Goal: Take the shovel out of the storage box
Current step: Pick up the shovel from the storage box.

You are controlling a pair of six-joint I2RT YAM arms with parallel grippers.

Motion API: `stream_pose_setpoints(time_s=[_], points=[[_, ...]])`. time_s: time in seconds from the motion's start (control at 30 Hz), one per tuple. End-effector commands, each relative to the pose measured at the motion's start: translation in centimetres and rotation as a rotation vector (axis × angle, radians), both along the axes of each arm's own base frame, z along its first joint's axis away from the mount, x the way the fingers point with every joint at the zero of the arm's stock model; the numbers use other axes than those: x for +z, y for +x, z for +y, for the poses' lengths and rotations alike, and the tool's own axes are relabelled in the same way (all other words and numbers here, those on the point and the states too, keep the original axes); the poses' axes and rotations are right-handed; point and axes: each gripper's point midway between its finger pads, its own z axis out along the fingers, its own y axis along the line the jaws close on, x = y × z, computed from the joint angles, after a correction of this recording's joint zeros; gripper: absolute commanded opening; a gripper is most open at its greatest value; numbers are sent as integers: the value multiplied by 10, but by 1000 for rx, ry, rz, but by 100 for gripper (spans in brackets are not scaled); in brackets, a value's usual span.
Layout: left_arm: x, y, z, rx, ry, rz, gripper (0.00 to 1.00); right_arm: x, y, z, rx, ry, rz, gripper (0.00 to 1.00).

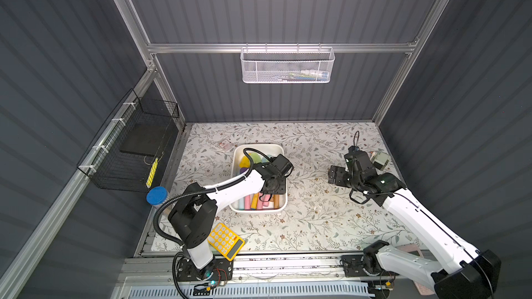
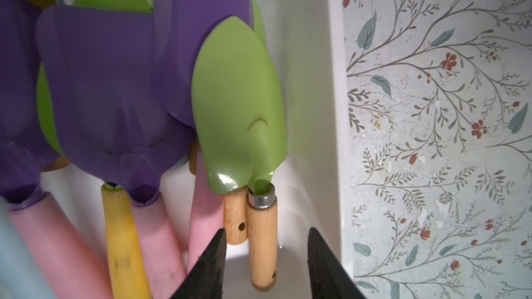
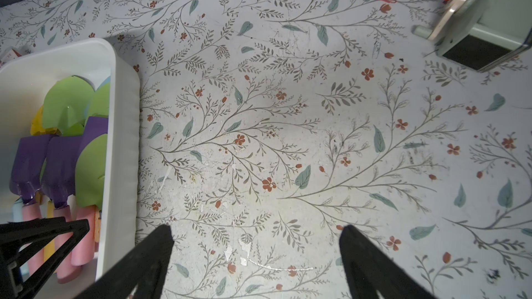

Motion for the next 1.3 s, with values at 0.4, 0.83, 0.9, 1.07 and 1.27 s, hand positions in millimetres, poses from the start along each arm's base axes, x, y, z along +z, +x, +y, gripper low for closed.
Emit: stream_pose_setpoints(time_s=[0.4, 0.83, 0.9, 1.07, 1.27], points=[[-22, 4, -3, -4, 21, 48, 40, -5, 1, 6, 20, -2, 15, 92], [-35, -1, -5, -30, 67, 67, 37, -9, 3, 7, 13, 0, 20, 92], [-38, -1, -6, -39, 74, 69, 36, -10, 3, 8, 16, 1, 23, 93], [-42, -2, -10, -54, 108, 65, 30, -9, 4, 9, 19, 5, 21, 92], [-46, 1, -6, -41, 153, 59, 28, -8, 4, 9, 24, 4, 19, 92]])
